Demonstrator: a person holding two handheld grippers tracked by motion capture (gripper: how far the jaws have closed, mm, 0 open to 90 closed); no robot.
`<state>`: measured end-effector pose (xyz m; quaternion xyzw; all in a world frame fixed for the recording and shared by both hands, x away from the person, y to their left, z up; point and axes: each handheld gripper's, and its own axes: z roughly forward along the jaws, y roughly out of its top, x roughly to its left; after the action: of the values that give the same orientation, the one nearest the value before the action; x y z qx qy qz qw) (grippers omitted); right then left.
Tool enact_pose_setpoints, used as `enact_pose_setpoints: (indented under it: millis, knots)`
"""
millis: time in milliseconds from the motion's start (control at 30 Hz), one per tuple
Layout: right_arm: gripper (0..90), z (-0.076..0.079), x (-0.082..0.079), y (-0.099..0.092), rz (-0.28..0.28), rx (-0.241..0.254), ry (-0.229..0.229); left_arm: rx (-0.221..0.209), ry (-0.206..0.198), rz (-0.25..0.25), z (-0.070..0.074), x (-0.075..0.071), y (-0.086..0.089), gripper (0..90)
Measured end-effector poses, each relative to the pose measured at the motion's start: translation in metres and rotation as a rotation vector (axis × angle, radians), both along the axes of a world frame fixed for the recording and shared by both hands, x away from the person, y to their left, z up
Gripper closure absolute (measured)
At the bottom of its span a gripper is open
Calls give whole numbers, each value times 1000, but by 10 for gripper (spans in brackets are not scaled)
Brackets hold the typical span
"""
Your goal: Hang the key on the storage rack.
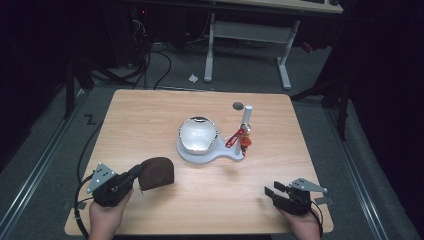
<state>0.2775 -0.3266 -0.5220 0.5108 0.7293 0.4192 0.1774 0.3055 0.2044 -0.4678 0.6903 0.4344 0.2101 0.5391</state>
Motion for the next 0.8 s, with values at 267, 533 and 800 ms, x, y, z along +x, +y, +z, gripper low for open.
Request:
enact_pose_setpoints:
  millis: [267,533,800]
  knots:
    - [499,1,0,-3,0,13,-4,5,-12,-3,9,9,-14,874]
    - [499,2,-1,-3,7,11,-11,7,-28,-10,21,20,-29,874]
    - [499,2,0,-3,8,13,-10,15,-36,-12,35,36,-42,874]
